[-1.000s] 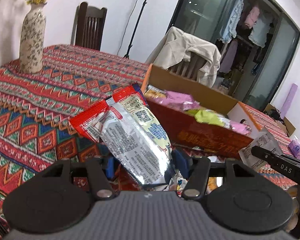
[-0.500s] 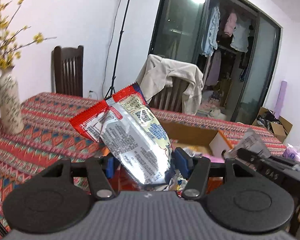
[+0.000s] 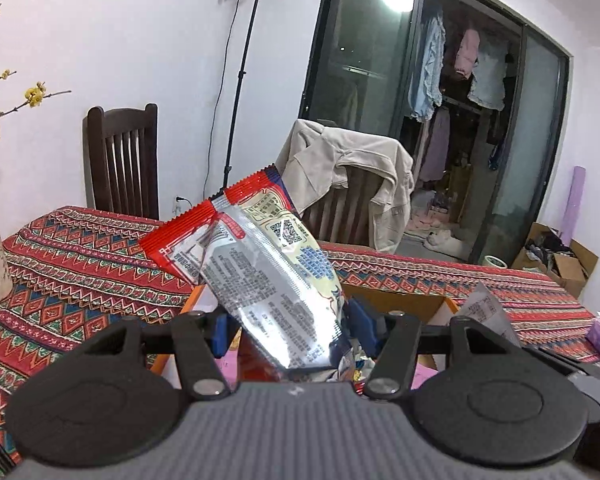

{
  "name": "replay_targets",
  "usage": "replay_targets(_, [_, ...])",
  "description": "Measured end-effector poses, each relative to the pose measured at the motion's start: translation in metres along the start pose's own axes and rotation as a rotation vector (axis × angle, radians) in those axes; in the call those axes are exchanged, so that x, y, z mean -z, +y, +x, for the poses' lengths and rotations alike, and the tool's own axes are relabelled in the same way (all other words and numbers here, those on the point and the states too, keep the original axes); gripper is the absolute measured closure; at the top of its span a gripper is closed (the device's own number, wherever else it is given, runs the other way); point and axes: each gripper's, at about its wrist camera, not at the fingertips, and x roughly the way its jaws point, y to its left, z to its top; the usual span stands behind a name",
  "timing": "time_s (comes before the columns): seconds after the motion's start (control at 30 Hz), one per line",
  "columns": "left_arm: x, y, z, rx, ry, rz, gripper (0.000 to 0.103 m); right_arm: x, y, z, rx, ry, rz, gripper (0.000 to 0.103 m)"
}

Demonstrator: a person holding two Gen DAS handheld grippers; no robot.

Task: Organize snacks
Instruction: 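Carry both packets over the box and open both tools to drop them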

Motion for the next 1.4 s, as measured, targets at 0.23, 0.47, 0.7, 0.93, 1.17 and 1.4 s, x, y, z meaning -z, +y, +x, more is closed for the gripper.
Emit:
replay_targets(0.23, [0.018,0.004,0.027,-0.006,-0.008,-0.020,0.043,0.022,-0.010,0.014,-0.007,0.023,0.020,0.092])
replay_targets(0.47, [0.029,0.009,0.044,0.015,0.033,-0.024,0.042,0.029,-0.009,0.018,-0.011,0.049,0.009,0.088])
replay_targets(0.7, [0.033,0.016,0.025,0.033,-0.016,-0.041,0.000,0.034,-0.010,0.013,0.002,0.049,-0.009,0.032])
replay_targets(0.93, [0.023,0.015,0.006,0.032,-0.040,-0.053,0.000,0.030,-0.008,0.000,0.028,0.010,-0.021,0.002])
replay_targets(1.17, [0.012,0.022,-0.034,0.009,-0.035,-0.060,0.000,0.023,-0.005,-0.032,0.062,0.016,-0.048,0.000])
replay_targets(1.4, [0.033,0.051,-0.065,-0.003,0.004,-0.061,0.000,0.037,0.001,-0.070,0.057,0.046,-0.102,0.000])
